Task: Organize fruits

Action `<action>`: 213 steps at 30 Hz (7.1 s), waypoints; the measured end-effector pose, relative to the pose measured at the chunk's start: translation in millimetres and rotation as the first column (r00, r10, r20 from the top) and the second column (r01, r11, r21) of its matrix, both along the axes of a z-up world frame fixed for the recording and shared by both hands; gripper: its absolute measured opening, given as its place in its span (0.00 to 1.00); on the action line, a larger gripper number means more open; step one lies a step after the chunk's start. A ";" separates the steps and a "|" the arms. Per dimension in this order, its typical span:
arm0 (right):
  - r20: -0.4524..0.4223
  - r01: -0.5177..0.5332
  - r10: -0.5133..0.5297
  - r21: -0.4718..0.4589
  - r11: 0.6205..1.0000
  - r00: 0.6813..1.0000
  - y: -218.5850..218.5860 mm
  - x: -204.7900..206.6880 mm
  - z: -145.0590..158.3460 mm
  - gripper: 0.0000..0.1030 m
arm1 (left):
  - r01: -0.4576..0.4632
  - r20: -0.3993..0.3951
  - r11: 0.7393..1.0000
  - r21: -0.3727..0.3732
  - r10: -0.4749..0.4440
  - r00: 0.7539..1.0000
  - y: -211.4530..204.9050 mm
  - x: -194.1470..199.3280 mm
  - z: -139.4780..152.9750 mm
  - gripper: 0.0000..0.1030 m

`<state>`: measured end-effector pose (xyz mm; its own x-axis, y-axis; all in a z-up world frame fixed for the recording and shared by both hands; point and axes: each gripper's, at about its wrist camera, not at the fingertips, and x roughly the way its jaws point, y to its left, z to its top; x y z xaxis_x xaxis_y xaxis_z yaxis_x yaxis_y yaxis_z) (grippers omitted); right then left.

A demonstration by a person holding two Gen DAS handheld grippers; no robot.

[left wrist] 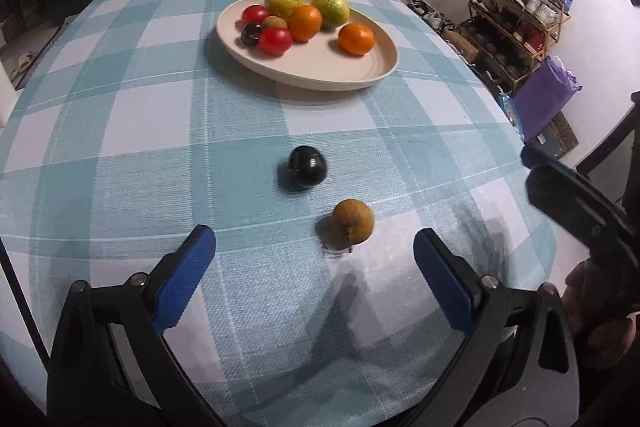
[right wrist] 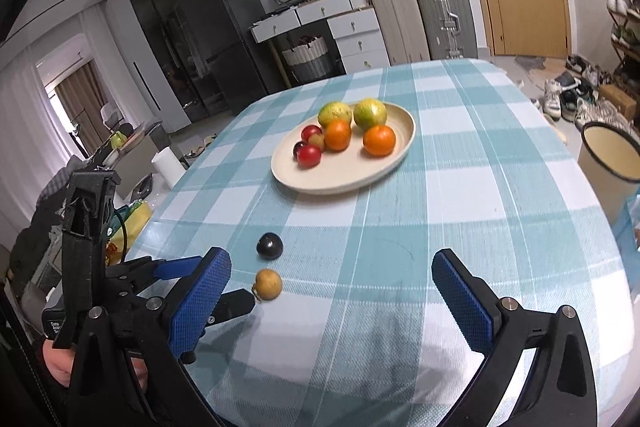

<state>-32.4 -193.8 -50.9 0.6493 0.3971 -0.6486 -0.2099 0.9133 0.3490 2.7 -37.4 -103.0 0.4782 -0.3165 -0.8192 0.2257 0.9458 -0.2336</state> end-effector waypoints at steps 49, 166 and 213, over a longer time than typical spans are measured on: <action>-0.096 -0.154 0.154 0.013 0.988 0.983 52.8 45.3 -39.1 0.99 | -0.055 0.057 0.988 -0.147 0.064 0.996 75.8 23.5 25.4 0.21; 0.160 -0.018 0.023 -0.034 0.999 0.987 4.3 130.7 25.8 0.76 | -0.028 0.138 0.982 -0.188 0.054 0.989 28.4 135.3 79.9 0.24; 0.530 0.114 -0.081 -0.030 0.993 0.844 6.3 19.5 62.6 1.00 | -0.305 0.668 0.948 -0.087 0.283 0.688 69.3 -15.8 100.7 1.00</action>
<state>-12.9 -187.6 11.7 0.9332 0.2861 -0.2175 -0.2558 0.9538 0.1574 -13.0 31.8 -2.2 0.9650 -0.0469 -0.2581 0.0204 0.9943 -0.1043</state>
